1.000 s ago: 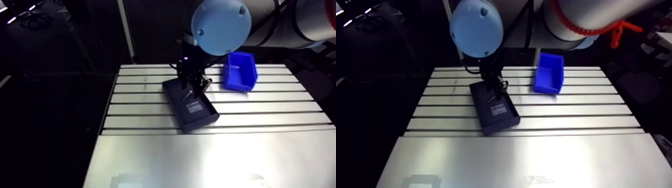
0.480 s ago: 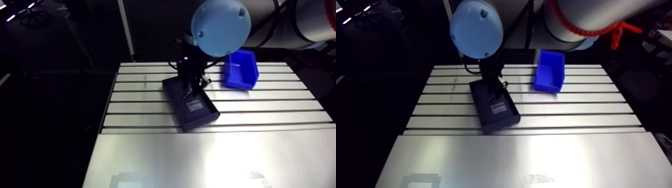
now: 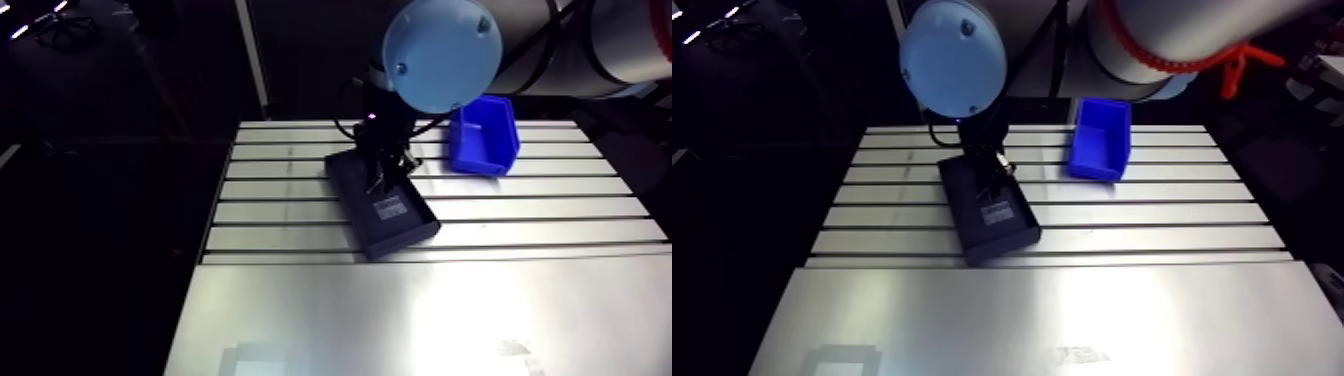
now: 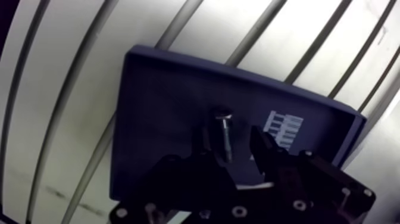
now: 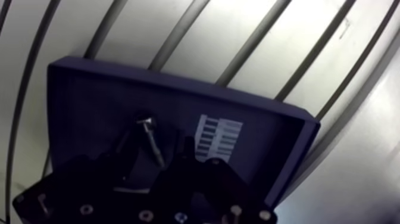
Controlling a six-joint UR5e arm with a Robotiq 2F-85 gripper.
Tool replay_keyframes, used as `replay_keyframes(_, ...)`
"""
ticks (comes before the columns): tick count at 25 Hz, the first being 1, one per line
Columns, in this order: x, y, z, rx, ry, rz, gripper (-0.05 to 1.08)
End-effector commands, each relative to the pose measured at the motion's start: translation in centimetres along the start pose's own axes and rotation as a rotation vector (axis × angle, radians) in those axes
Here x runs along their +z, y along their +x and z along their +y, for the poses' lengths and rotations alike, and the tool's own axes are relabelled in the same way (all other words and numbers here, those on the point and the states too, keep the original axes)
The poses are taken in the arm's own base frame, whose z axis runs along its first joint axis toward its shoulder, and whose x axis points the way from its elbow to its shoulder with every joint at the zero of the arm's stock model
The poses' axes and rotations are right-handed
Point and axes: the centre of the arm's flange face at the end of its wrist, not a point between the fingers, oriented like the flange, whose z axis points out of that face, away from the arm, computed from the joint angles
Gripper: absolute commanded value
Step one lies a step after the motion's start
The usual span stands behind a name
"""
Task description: Pick up the M10 bolt from the tray and put it into the blue bin.
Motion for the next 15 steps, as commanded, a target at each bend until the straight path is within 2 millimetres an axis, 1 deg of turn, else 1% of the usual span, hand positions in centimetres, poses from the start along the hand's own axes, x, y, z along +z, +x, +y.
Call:
replay_keyframes(1, -0.02, 0.04, -0.05, 0.000, 0.008, 0.006, 0.57)
replay_keyframes(3, -0.09, 0.07, -0.09, 0.000, 0.009, 0.007, 0.57)
replay_keyframes(4, -0.09, 0.07, -0.09, 0.000, 0.009, 0.007, 0.59)
replay_keyframes(10, -0.11, 0.03, -0.04, 0.000, 0.009, 0.007, 0.60)
replay_keyframes(11, 0.04, 0.01, -0.01, 0.000, 0.006, 0.005, 0.63)
replay_keyframes(15, 0.10, -0.02, 0.03, 0.000, 0.005, 0.004, 0.63)
